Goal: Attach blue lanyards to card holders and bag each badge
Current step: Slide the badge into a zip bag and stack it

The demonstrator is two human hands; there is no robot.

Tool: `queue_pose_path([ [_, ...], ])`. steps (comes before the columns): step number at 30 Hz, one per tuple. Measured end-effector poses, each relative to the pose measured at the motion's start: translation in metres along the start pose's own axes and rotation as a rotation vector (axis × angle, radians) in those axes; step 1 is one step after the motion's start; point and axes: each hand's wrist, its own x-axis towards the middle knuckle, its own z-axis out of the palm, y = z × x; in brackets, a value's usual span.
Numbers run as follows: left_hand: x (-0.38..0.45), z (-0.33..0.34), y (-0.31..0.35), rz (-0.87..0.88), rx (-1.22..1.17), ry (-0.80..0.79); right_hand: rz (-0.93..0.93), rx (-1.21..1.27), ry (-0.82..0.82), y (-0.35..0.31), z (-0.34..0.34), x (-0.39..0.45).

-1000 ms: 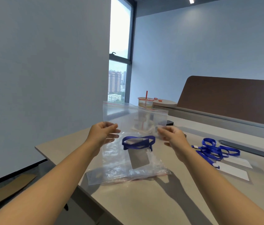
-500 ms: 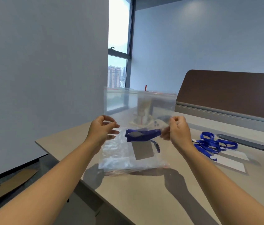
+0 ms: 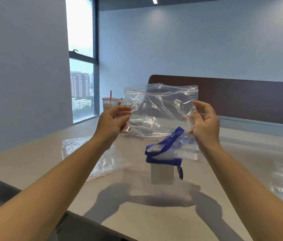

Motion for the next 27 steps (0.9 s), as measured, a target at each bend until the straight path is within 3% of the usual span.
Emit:
queue_pose_path([
  [7,-0.018,0.064,0.012,-0.008,-0.063,-0.249,0.006,-0.088,0.054,-0.003,-0.079,-0.01],
  [16,-0.038,0.125,0.022,-0.051,-0.182,-0.573,0.054,-0.264,-0.077,-0.015,-0.163,-0.035],
  [20,-0.048,0.152,0.039,-0.117,-0.37,-0.647,0.041,-0.251,-0.017,-0.035,-0.203,-0.037],
  [27,-0.055,0.238,0.059,-0.14,-0.414,-0.846,0.126,-0.25,0.141,-0.047,-0.289,-0.027],
])
